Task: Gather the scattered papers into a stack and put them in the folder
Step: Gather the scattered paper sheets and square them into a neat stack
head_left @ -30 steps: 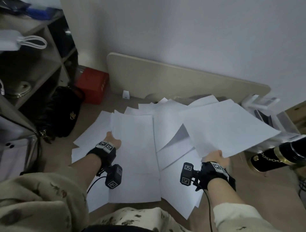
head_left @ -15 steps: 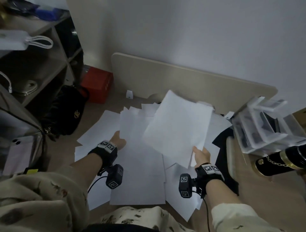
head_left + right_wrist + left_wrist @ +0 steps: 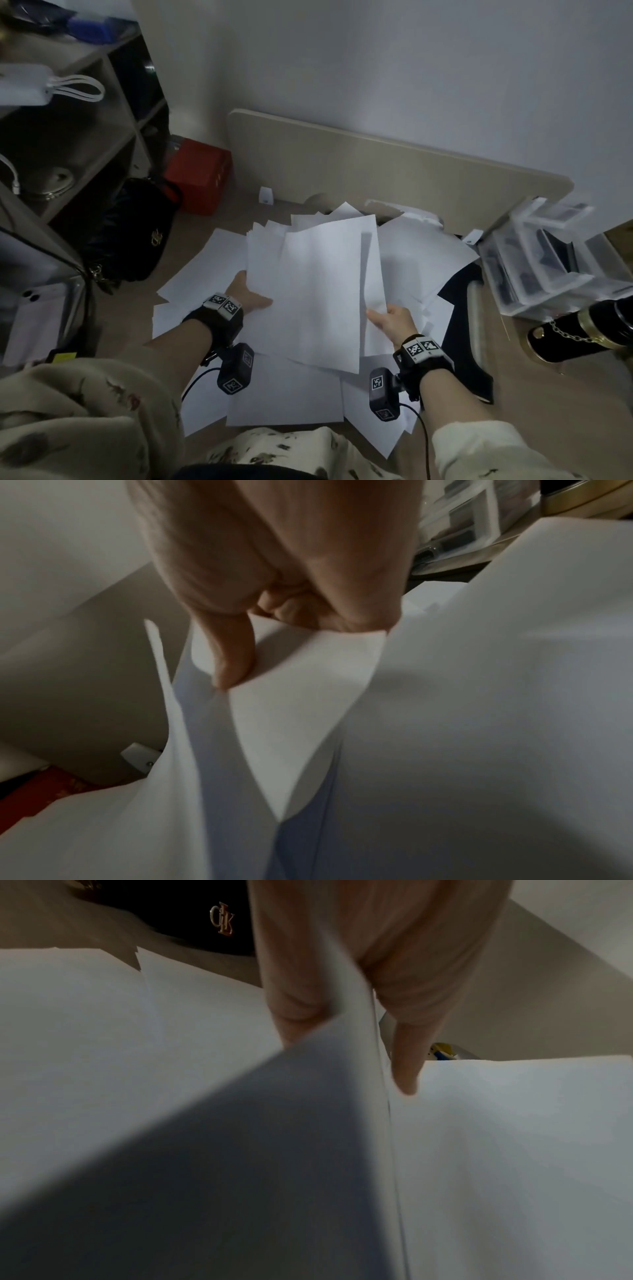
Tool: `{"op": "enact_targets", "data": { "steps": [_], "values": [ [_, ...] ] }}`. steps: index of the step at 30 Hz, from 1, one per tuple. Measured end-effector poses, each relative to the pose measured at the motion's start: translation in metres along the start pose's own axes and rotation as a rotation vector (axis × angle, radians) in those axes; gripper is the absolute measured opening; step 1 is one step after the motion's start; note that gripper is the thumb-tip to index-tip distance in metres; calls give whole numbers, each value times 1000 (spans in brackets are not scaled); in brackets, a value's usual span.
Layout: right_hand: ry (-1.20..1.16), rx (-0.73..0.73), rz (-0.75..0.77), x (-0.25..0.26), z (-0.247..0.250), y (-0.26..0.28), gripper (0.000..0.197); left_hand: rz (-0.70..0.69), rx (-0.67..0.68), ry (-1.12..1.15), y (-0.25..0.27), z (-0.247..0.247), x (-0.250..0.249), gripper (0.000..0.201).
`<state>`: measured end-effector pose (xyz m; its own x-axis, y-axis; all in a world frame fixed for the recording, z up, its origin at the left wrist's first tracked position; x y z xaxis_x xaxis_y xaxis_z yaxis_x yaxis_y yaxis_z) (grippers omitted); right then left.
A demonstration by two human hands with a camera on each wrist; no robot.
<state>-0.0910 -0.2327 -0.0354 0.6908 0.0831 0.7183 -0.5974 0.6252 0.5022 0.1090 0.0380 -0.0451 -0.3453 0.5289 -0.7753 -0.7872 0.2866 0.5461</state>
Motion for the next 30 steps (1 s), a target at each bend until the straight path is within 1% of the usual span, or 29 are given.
{"op": "enact_targets", "data": {
  "steps": [2,6,9,12,15,17,20,22,23,25,27,28,29,30],
  "values": [
    [-35,-60,44,10,9,1,13,4,-14,-17,0,0,1,79],
    [-176,-179,148,40,28,7,26,14,-15,5,1,-3,0,73],
    [-269,-214,239,72,36,16,19,22,-10,-2,3,-3,0,72],
    [-387,-215,314,105,37,26,13,40,-8,-17,3,-3,2,72],
    [-555,-167,385,134,35,37,11,53,-11,-32,3,-3,2,71],
    [-665,-135,407,145,35,44,14,59,-7,-47,3,-3,3,70],
    [-780,-120,394,144,38,43,24,56,-1,-65,-1,-2,5,70],
    [-774,-174,327,128,40,36,34,54,-3,-69,-2,-2,5,67],
    [-743,-219,283,118,42,32,33,49,-9,-73,-1,-1,4,64],
    [-631,-296,214,97,40,26,20,35,-13,-83,-2,0,3,56],
    [-485,-309,163,80,32,21,14,22,-17,-89,-3,-1,2,48],
    [-414,-316,124,70,28,18,16,20,-33,-85,-3,1,2,46],
    [-351,-330,79,60,24,15,24,17,-55,-81,-3,2,1,45],
    [-300,-345,25,49,22,11,36,15,-68,-75,-4,3,2,44]
  ]
}}
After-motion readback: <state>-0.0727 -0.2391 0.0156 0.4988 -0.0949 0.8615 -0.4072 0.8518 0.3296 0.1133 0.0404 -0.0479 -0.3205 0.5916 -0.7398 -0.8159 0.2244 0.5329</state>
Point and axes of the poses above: each hand's wrist, its own y-axis away from the middle knuckle, its own z-axis out of the back of the hand, x = y × z, the point moved 8 cm from there along -y, towards the middle knuckle, and after that the axes turned 10 degrees about y, right-handed, at the moved point
